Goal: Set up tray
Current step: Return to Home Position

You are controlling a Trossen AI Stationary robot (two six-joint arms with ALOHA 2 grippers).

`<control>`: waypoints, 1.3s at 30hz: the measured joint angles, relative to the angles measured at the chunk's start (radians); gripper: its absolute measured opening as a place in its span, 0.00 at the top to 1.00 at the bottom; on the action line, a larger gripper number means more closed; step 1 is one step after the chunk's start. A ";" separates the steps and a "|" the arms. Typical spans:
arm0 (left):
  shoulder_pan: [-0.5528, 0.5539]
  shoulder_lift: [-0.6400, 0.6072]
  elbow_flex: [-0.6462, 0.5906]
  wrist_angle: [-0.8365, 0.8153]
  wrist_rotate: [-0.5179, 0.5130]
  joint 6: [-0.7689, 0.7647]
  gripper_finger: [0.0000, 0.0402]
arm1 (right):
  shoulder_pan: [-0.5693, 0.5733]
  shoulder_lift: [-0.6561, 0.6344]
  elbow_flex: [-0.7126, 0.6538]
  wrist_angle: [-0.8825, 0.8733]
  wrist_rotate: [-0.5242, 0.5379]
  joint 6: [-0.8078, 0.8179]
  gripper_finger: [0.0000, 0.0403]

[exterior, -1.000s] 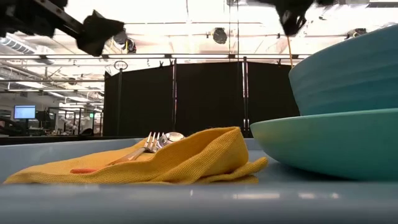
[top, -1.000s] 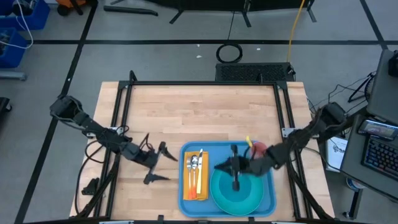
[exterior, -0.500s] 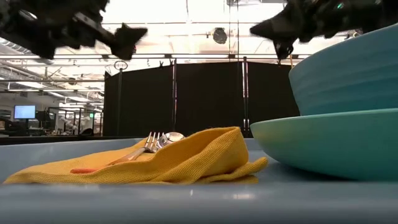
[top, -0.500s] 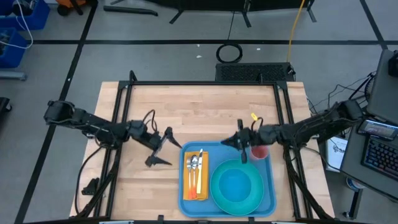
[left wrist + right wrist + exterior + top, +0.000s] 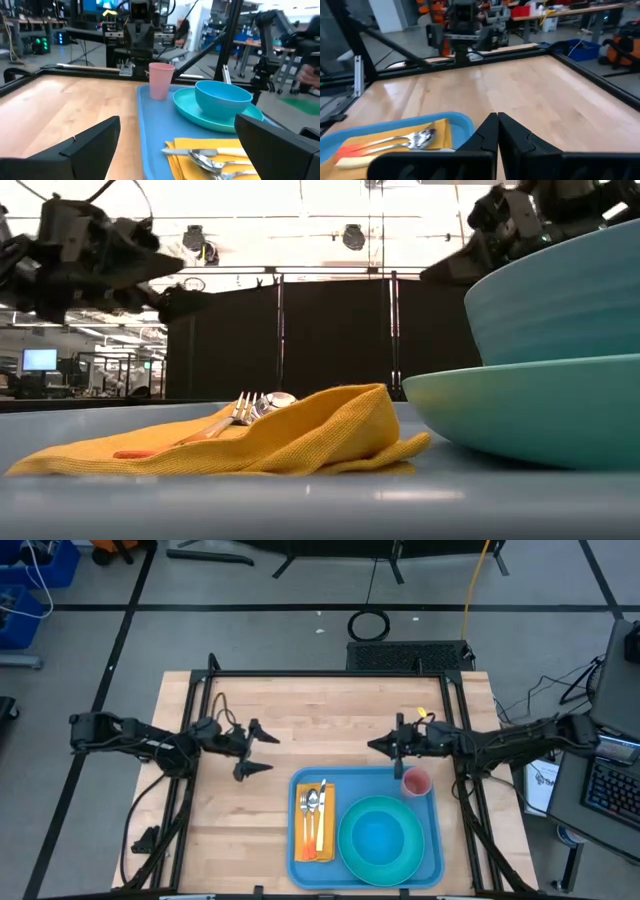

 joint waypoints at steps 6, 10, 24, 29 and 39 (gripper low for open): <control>0.020 -0.035 -0.024 -0.023 0.075 -0.007 0.01 | -0.014 -0.147 -0.138 0.082 0.002 -0.005 1.00; 0.039 -0.071 -0.024 -0.049 0.065 -0.009 0.01 | -0.016 -0.240 -0.202 0.096 0.003 0.007 1.00; 0.116 -0.334 -0.024 -0.272 0.131 -0.022 0.01 | -0.016 -0.585 -0.287 -0.137 0.061 0.005 1.00; 0.160 -0.482 -0.024 -0.433 0.164 -0.008 0.01 | -0.016 -0.727 -0.289 -0.259 0.061 0.008 1.00; 0.226 -0.805 -0.024 -0.789 0.211 0.045 0.01 | -0.016 -0.955 -0.289 -0.526 0.133 0.002 1.00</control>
